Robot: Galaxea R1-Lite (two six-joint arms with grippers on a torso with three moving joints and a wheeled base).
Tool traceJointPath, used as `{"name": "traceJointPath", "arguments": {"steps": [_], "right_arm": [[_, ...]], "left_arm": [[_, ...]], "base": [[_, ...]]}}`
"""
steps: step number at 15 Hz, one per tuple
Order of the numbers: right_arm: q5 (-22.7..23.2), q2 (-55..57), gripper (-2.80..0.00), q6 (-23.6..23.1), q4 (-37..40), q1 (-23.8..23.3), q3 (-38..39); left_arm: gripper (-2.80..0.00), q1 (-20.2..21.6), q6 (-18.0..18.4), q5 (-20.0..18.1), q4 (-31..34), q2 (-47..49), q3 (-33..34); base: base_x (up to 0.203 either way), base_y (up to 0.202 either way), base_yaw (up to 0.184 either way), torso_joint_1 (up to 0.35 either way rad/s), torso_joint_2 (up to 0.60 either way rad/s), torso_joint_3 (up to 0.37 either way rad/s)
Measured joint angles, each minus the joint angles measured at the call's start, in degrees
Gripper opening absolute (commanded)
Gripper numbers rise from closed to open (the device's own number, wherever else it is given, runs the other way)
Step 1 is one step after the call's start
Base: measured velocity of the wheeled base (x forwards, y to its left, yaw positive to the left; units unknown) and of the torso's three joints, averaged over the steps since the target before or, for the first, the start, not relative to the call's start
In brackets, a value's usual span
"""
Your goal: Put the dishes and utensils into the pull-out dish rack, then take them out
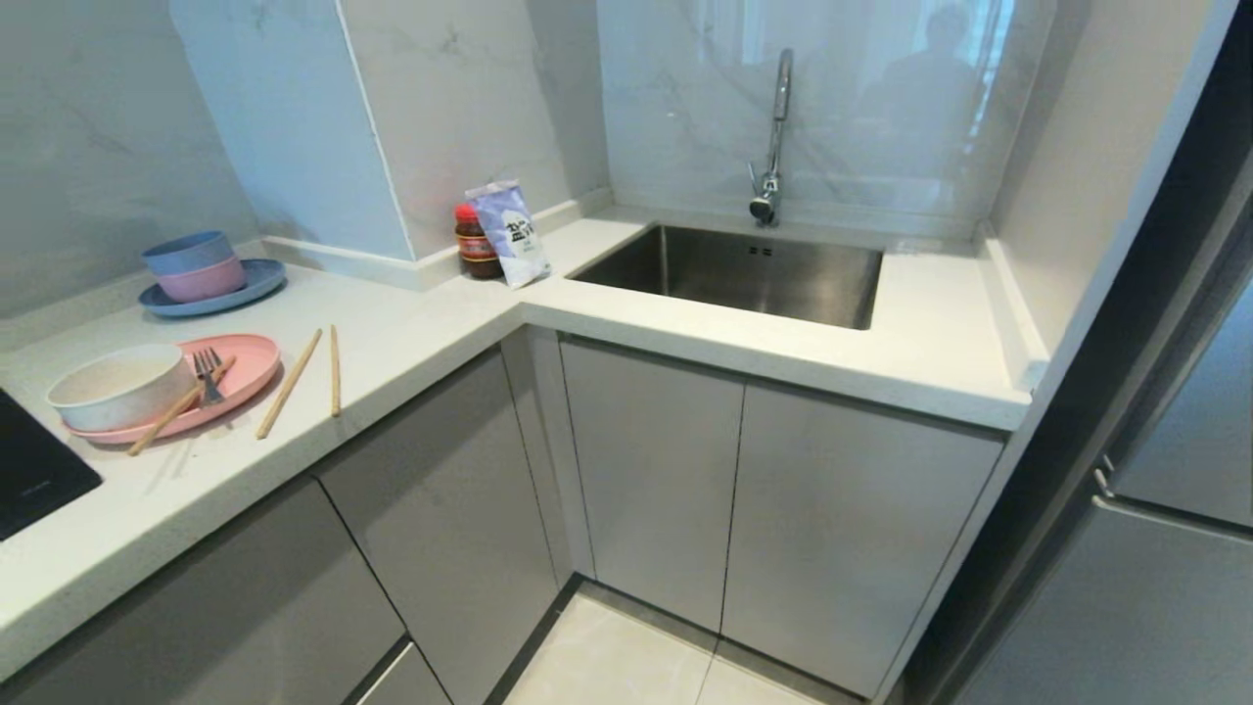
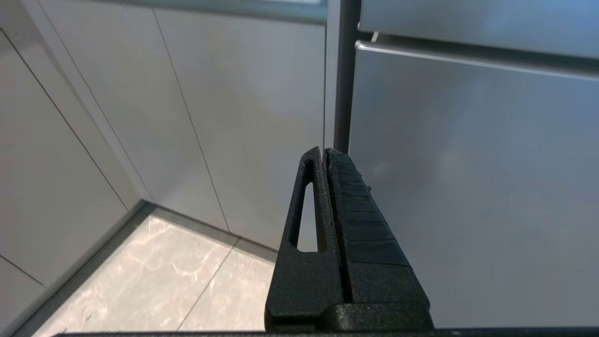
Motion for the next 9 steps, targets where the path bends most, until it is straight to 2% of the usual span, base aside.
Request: {"name": "traceJointPath", "arguments": {"steps": [9], "right_arm": [[0.0, 0.0, -2.80, 0.0, 0.0, 0.0, 0.0]], "left_arm": [[-2.80, 0.0, 0.0, 0.0, 0.0, 0.0, 0.0]], "base": [[0.000, 0.000, 0.000, 0.002, 0.00, 0.202]]}}
